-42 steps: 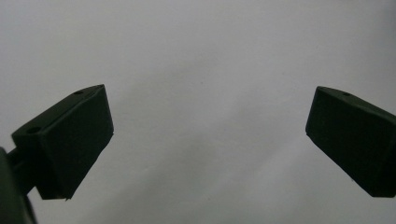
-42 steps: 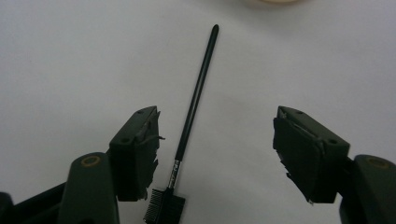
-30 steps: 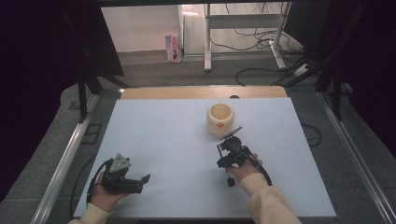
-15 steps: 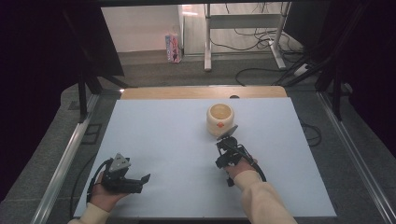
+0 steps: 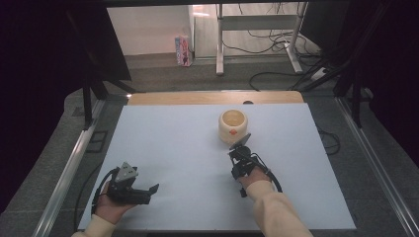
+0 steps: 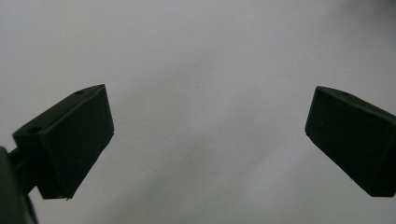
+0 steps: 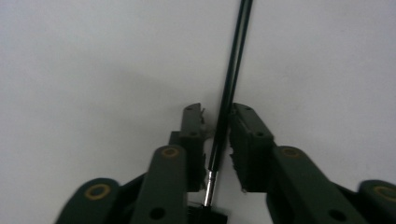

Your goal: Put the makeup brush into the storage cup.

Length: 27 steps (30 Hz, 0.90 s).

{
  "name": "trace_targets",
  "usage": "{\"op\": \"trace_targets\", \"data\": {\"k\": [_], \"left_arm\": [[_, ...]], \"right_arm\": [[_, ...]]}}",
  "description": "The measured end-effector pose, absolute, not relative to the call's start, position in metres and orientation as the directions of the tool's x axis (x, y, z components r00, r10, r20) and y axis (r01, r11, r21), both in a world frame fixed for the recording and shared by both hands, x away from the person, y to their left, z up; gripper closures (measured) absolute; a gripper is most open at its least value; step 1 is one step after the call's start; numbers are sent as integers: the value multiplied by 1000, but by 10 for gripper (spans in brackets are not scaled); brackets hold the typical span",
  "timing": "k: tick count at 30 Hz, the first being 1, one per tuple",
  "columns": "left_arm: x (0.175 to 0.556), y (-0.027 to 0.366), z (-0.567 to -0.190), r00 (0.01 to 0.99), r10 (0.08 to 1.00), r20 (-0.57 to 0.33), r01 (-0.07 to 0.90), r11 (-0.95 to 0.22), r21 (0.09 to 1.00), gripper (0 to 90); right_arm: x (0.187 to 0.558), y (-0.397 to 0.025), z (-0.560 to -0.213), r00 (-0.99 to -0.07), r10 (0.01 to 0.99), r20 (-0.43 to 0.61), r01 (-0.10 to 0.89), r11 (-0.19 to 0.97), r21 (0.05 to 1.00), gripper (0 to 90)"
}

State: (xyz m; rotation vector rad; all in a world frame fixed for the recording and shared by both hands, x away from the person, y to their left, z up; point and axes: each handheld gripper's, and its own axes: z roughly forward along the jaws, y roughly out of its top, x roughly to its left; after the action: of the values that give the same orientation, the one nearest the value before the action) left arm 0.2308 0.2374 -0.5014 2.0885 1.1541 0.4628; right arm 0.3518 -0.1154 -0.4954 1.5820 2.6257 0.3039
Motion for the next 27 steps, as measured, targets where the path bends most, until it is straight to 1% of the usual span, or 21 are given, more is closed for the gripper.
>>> {"op": "trace_targets", "data": {"k": [4,9,13,18,22,24,27], "left_arm": [[231,237,-501,541,841,-20,592,-363,719,21],[231,237,-501,540,841,-20,593,-364,719,21],[231,238,-501,540,842,-18,590,-364,721,21],[231,238,-501,539,842,-17,593,-365,718,21],[231,238,-502,537,843,-16,593,-365,717,21],[231,238,-502,535,844,-17,594,-362,718,21],[231,238,-502,536,844,-16,595,-364,717,21]], "right_arm": [[351,-114,-496,-476,879,23,864,463,199,817],[351,-109,-497,-481,877,-13,861,474,185,822],[352,-107,-496,-492,870,-26,856,488,170,850],[351,-108,-497,-500,866,-26,849,496,182,853],[351,-114,-495,-501,866,16,850,488,198,854],[351,-119,-489,-506,862,36,847,489,207,855],[351,-123,-483,-519,854,42,840,500,212,854]]}}
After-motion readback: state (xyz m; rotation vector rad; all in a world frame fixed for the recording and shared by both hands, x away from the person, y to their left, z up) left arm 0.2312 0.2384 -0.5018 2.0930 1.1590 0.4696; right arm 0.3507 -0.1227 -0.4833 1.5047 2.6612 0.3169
